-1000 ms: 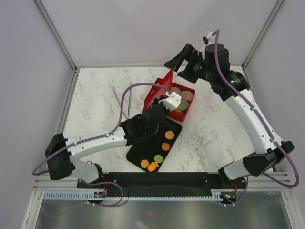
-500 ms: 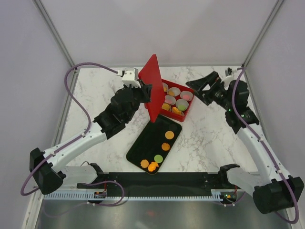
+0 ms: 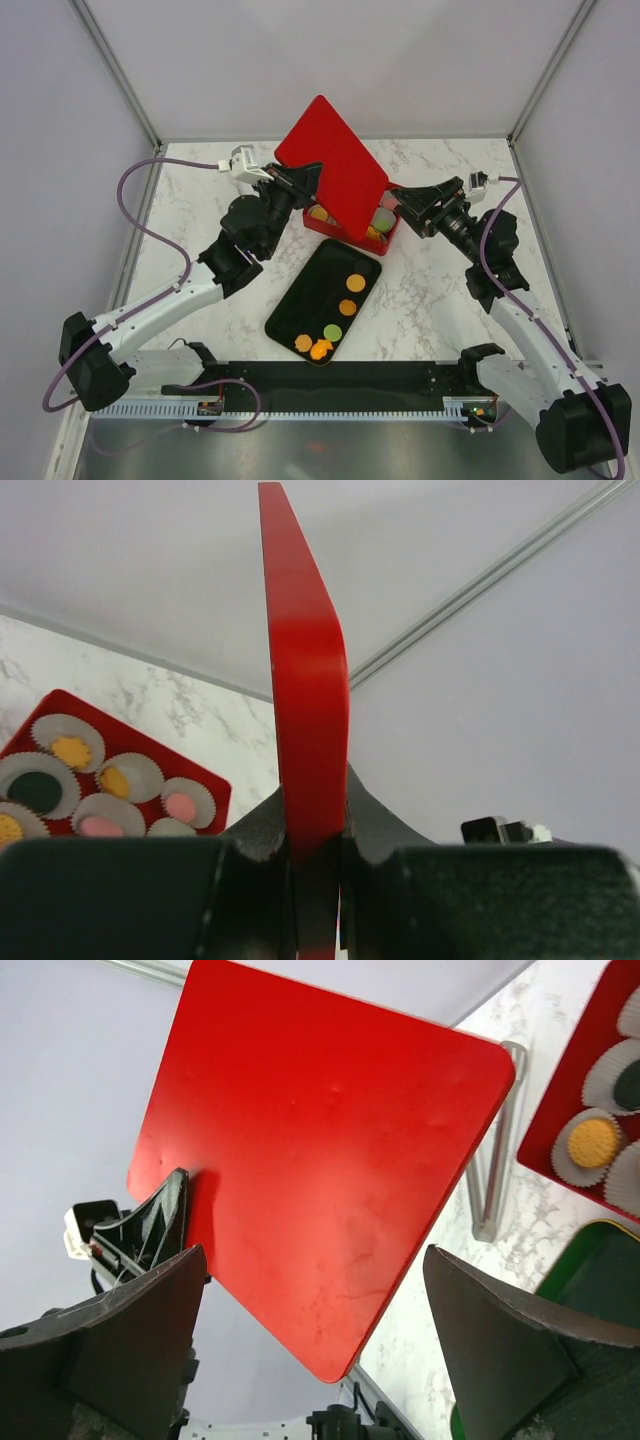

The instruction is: Pack the cookies

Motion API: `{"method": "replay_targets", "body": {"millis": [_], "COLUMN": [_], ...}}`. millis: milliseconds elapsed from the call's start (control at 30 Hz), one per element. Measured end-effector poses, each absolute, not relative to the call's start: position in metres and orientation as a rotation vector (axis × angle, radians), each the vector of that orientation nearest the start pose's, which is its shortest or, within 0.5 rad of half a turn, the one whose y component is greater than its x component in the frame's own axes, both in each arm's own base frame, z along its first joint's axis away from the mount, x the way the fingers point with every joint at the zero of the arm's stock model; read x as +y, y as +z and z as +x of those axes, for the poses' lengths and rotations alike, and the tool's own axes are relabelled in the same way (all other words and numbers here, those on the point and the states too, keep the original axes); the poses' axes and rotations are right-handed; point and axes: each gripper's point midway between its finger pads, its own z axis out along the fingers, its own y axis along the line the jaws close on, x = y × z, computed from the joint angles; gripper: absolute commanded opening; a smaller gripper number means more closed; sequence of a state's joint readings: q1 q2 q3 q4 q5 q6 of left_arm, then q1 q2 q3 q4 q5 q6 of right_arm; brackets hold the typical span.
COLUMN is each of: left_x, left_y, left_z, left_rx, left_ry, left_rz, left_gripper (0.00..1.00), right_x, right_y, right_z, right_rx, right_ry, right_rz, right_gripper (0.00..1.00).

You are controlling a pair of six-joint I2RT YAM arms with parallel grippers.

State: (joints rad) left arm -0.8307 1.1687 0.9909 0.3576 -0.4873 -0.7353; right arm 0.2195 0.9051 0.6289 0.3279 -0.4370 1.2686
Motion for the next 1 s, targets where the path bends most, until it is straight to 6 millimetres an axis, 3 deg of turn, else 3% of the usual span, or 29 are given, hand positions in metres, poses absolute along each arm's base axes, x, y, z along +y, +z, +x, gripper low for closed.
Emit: {"method": "replay_targets", "body": {"millis": [133, 333, 733, 867, 967, 1000], "left_x": [-0.270, -0.279, -0.286, -0.289, -0.289, -0.288], "left_y": [0.394, 0.389, 0.400, 0.388, 0.377, 0.375], "left_z": [0.323, 0.331, 0.332, 0.333, 0.336, 0.339], "left_rx": [1.397, 1.393, 1.316, 1.332, 1.351, 1.350], "left_ry": [-1.026, -1.072, -1.255, -1.289, -1.303, -1.311], "left_rz": [-0.416, -0.451, -0.508, -0.523, -0.537, -0.549], "left_gripper": [0.02, 0.02, 0.02, 0.02, 0.02, 0.02], "right_x": [0.187, 0.197, 0.212, 0.214, 0.214, 0.214], "right_y": [0.313, 0.305, 0.298, 0.304, 0.313, 0.317], "right_z": [0.294, 0.299, 0.324, 0.329, 0.331, 0.331], "right_rx": [1.638, 1.654, 1.616, 1.576, 1.537, 1.524], "right_ry": [1.515, 1.545, 1.630, 1.658, 1.675, 1.680], "right_rz": [0.492, 0.500, 0.535, 0.540, 0.533, 0.530], "right_gripper": [0.98, 0.98, 0.96, 0.85, 0.70, 0.60]}}
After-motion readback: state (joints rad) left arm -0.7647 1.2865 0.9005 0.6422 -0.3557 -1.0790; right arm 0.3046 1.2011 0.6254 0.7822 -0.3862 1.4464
